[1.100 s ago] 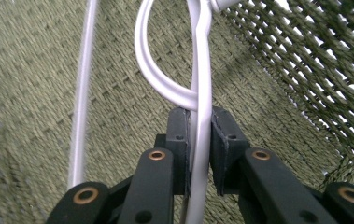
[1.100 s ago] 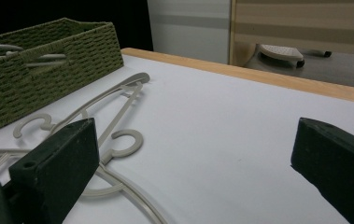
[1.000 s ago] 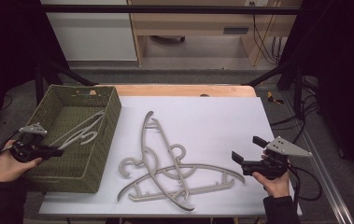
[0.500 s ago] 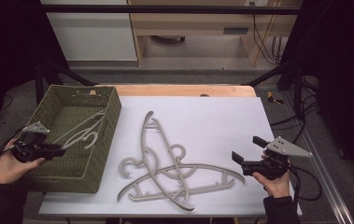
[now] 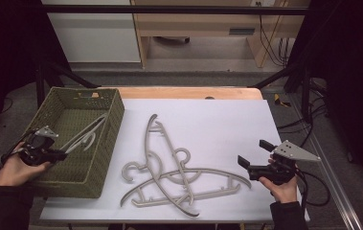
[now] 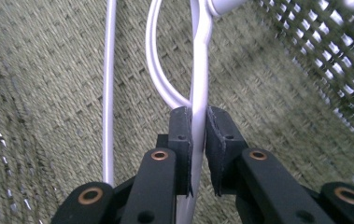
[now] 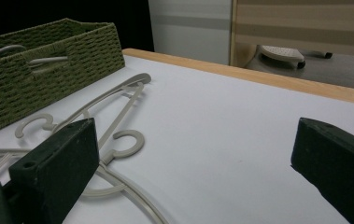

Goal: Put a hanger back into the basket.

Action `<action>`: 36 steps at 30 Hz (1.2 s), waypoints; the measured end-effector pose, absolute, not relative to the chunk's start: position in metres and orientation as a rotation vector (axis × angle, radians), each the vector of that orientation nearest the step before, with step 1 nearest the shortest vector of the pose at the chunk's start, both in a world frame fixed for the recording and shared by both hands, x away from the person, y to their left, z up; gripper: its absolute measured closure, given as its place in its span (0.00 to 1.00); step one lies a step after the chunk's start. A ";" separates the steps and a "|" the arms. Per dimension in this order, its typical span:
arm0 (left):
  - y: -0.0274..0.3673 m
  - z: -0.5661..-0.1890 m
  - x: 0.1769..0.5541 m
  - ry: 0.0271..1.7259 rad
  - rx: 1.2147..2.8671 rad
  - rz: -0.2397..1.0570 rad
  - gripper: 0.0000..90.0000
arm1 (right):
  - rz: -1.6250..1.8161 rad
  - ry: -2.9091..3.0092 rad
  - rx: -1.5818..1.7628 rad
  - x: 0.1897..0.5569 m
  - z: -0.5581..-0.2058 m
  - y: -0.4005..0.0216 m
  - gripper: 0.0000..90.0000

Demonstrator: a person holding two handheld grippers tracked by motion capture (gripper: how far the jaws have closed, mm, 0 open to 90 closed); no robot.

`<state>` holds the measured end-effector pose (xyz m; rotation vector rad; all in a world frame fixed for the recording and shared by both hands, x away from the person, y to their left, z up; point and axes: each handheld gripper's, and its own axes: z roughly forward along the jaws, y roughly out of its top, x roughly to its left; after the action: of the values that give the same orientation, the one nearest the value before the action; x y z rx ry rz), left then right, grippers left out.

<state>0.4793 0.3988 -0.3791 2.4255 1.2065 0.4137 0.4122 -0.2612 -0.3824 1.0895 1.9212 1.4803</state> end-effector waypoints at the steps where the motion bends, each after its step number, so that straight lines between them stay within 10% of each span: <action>1: 0.401 -0.383 0.480 1.217 2.423 0.377 0.89 | 1.480 1.921 1.090 0.412 -0.382 -0.261 0.01; 36: 0.329 -0.345 0.432 0.957 1.793 0.515 0.17 | 1.486 1.914 1.100 0.412 -0.382 -0.264 0.01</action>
<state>0.4320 0.3287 -0.3448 1.7928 0.9566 0.5148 0.4122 -0.2637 -0.3820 1.0998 1.9142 1.4860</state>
